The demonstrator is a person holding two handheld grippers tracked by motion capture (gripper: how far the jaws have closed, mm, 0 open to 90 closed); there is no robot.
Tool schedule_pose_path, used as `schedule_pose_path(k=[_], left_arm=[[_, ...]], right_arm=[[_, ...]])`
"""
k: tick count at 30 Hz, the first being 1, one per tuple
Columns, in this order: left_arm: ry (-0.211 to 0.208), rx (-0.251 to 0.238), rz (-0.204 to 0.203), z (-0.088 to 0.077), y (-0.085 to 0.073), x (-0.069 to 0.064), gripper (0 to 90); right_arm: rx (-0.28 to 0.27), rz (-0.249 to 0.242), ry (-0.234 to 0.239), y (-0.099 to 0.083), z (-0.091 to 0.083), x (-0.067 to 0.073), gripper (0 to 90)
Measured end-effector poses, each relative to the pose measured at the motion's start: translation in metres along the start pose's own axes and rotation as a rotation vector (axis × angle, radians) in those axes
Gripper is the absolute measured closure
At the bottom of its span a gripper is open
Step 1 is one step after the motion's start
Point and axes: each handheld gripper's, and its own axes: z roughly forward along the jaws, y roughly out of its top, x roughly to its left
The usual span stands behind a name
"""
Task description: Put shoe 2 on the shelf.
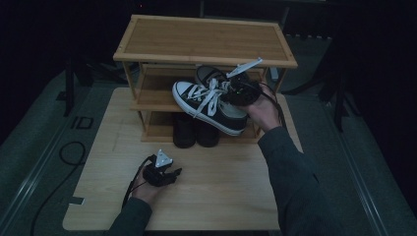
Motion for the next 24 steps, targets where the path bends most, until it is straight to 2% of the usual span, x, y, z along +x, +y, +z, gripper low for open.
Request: schedule_pose_path(k=[5, 8, 16, 21, 24], left_arm=[[0.0, 0.0, 0.0, 0.0, 0.0, 0.0, 52.0], [-0.001, -0.001, -0.002, 0.0, 0.0, 0.0, 52.0], [-0.003, 0.0, -0.003, 0.0, 0.0, 0.0, 52.0], [-0.001, 0.001, 0.0, 0.0, 0.0, 0.0, 52.0], [0.002, 0.001, 0.001, -0.001, -0.001, -0.001, 51.9]], right_arm=[[0.004, -0.023, -0.042, -0.001, 0.004, 0.004, 85.8], [-0.001, -0.02, -0.055, -0.001, 0.006, 0.007, 85.8], [-0.019, 0.013, -0.1, -0.002, 0.007, 0.009, 85.8], [-0.03, 0.048, -0.157, -0.004, 0.008, 0.012, 85.7], [-0.033, 0.063, -0.164, -0.004, 0.008, 0.013, 85.8]])
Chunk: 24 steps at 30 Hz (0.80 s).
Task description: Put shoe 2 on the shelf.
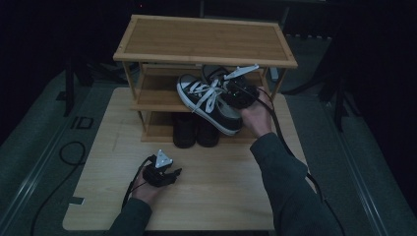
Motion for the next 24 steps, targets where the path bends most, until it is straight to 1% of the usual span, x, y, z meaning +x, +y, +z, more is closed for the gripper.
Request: schedule_pose_path(k=[1, 4, 5, 7, 8, 9, 10, 11, 12, 15, 17, 18, 21, 22, 23, 24], left_arm=[[0.0, 0.0, 0.0, 0.0, 0.0, 0.0, 51.9], [-0.002, -0.002, -0.003, 0.0, 0.0, 0.0, 52.0], [-0.002, -0.001, -0.002, 0.0, 0.0, 0.0, 52.0], [-0.003, -0.001, -0.003, 0.0, 0.0, 0.0, 51.9], [-0.002, -0.001, -0.002, 0.0, 0.0, 0.0, 51.9], [-0.002, -0.001, -0.001, 0.0, 0.0, 0.0, 51.9], [-0.002, -0.001, -0.001, 0.0, 0.0, 0.0, 51.9], [-0.002, -0.001, -0.002, 0.0, 0.0, 0.0, 51.9], [-0.003, -0.001, -0.003, 0.0, -0.001, 0.0, 51.9], [-0.002, -0.001, -0.002, -0.001, -0.001, 0.0, 52.0], [-0.003, -0.001, -0.004, -0.001, -0.001, 0.0, 52.0], [-0.003, -0.001, -0.003, -0.001, -0.001, 0.0, 52.0], [-0.004, -0.002, -0.005, -0.001, -0.001, 0.0, 52.0], [-0.004, -0.002, -0.005, -0.001, -0.001, 0.0, 52.0], [-0.003, -0.002, -0.004, -0.001, -0.001, 0.0, 52.0], [-0.002, -0.002, -0.003, -0.001, -0.001, 0.0, 51.9]], right_arm=[[0.001, 0.011, -0.001, 0.0, 0.0, 0.0, 85.8], [-0.003, 0.031, -0.025, 0.0, 0.0, 0.002, 85.8], [0.002, 0.034, -0.046, 0.0, 0.0, 0.003, 85.3], [0.009, 0.038, -0.051, 0.001, 0.001, 0.002, 84.3], [0.013, 0.051, -0.052, 0.001, 0.001, 0.001, 82.8], [0.019, 0.046, -0.061, 0.002, 0.002, 0.0, 79.5], [0.024, 0.032, -0.076, 0.002, 0.002, 0.001, 74.5], [0.028, 0.017, -0.08, 0.002, 0.002, 0.0, 71.9], [0.031, 0.014, -0.067, 0.002, 0.001, 0.0, 70.9], [0.037, -0.01, -0.067, 0.002, 0.001, 0.0, 68.0], [0.043, -0.022, -0.063, 0.001, -0.001, -0.002, 62.9], [0.043, -0.022, -0.063, 0.001, -0.001, -0.002, 62.9], [0.038, -0.02, -0.051, 0.002, -0.006, -0.004, 59.1], [0.032, -0.027, -0.059, 0.002, -0.007, -0.005, 56.6], [0.03, -0.032, -0.058, 0.002, -0.009, -0.006, 57.2], [0.031, -0.024, -0.041, 0.002, -0.009, -0.007, 57.1]])
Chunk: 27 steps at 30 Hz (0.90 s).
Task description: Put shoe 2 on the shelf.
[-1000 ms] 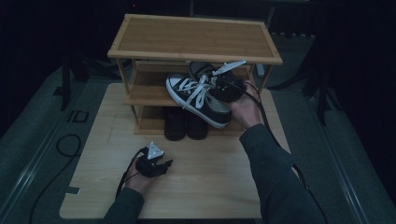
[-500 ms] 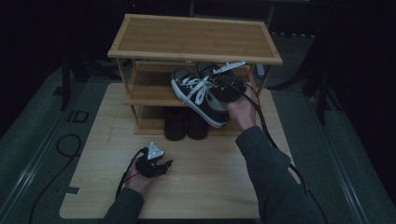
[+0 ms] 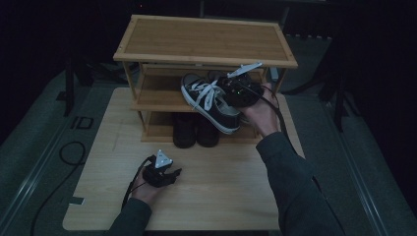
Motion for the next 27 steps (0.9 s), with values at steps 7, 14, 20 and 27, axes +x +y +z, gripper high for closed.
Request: schedule_pose_path(k=[7, 14, 20, 27], left_arm=[[-0.001, -0.001, -0.003, 0.0, 0.0, 0.0, 51.9], [0.0, 0.0, 0.0, 0.0, 0.0, 0.0, 51.9], [-0.012, -0.001, -0.01, 0.0, 0.0, 0.002, 51.8], [-0.001, -0.001, -0.008, 0.0, 0.0, 0.0, 50.9]], right_arm=[[-0.023, -0.041, 0.006, -0.003, -0.011, -0.005, 56.6], [-0.052, -0.064, 0.022, -0.009, -0.016, -0.009, 57.5], [-0.078, -0.073, 0.054, -0.013, -0.021, -0.013, 60.1], [-0.122, -0.105, 0.057, -0.014, -0.03, -0.014, 69.8]])
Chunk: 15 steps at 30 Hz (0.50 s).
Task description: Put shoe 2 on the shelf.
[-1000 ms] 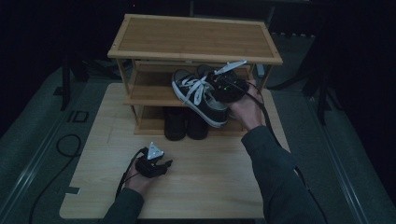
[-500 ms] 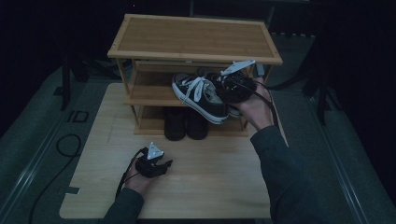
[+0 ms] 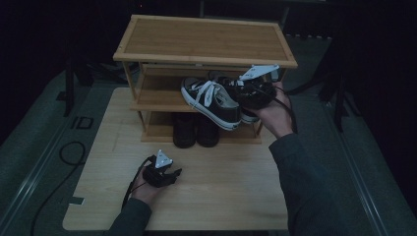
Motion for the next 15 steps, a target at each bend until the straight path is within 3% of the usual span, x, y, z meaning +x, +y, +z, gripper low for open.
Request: schedule_pose_path(k=[3, 6, 10, 15], left_arm=[[-0.014, 0.007, -0.027, -0.001, 0.001, 0.001, 50.5], [-0.009, 0.034, 0.004, -0.001, 0.004, -0.001, 53.0], [-0.012, 0.051, 0.014, -0.003, 0.008, -0.002, 55.4], [0.006, 0.054, 0.035, -0.01, 0.015, -0.002, 57.4]], right_arm=[[0.003, -0.009, 0.011, -0.002, -0.002, -0.003, 76.1], [-0.007, -0.007, 0.017, -0.007, -0.005, -0.006, 81.9], [-0.014, -0.006, 0.03, -0.012, -0.009, -0.01, 89.2], [-0.032, -0.004, 0.049, -0.018, -0.017, -0.012, 90.0]])
